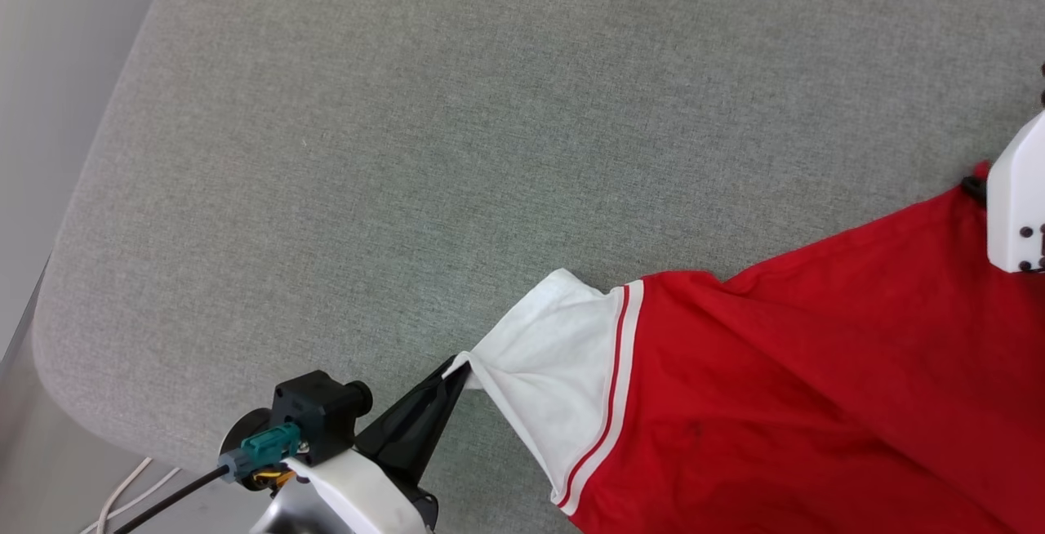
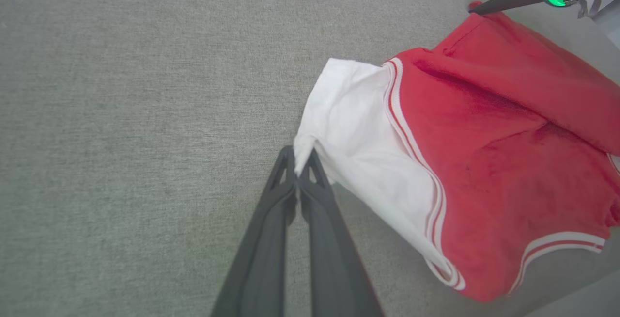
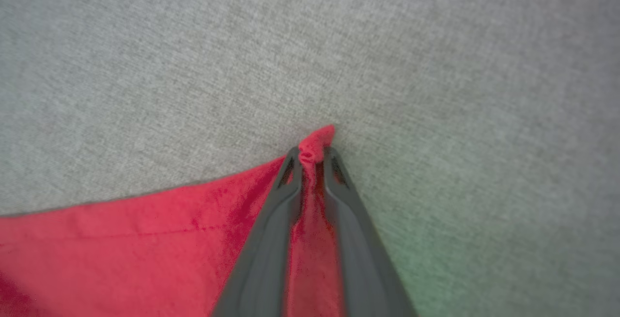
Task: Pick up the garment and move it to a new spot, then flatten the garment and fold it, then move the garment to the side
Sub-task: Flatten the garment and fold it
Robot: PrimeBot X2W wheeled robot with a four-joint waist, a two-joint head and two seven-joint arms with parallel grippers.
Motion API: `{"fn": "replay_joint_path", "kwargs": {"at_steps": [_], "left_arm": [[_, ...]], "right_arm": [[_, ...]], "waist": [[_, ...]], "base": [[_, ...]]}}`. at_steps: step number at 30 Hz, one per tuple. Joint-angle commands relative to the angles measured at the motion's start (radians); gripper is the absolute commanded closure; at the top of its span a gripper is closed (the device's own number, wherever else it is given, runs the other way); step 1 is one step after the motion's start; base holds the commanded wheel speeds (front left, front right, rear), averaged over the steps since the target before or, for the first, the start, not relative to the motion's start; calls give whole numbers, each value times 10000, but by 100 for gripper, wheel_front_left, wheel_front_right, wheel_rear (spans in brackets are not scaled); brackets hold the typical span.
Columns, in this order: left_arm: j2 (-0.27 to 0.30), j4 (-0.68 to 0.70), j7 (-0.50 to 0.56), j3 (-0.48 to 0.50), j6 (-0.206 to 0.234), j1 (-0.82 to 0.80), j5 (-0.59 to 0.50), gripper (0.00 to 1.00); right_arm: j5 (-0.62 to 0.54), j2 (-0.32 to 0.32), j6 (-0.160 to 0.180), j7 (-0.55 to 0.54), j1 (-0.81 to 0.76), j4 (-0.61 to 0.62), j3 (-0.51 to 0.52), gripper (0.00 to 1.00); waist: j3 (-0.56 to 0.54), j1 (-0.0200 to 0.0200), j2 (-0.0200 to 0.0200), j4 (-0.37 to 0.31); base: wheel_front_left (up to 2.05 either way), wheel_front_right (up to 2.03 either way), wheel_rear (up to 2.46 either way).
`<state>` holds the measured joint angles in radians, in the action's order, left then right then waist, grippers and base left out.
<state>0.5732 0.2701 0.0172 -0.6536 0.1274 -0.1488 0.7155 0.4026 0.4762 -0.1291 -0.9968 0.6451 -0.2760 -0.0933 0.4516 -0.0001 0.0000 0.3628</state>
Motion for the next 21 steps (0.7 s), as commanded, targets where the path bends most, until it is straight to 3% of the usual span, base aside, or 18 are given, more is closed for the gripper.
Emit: {"fn": "replay_joint_path", "kwargs": {"at_steps": [1, 12, 21], "left_arm": [[13, -16, -67, 35, 2, -105, -26, 100], [453, 335, -232, 532, 321, -185, -169, 100], [1126, 1405, -399, 1611, 615, -815, -283, 100]], "right_arm": [[146, -289, -26, 44, -590, -539, -273, 100], [933, -1, -14, 1905, 41, -656, -35, 100], [1981, 120, -14, 2606, -165, 729, -85, 100]], "waist": [[-117, 1, 0, -66], [-1708, 1, 0, -827], [-3128, 1, 0, -1894]], "base": [[0, 0, 0], [0, 0, 0], [0, 0, 0]]}}
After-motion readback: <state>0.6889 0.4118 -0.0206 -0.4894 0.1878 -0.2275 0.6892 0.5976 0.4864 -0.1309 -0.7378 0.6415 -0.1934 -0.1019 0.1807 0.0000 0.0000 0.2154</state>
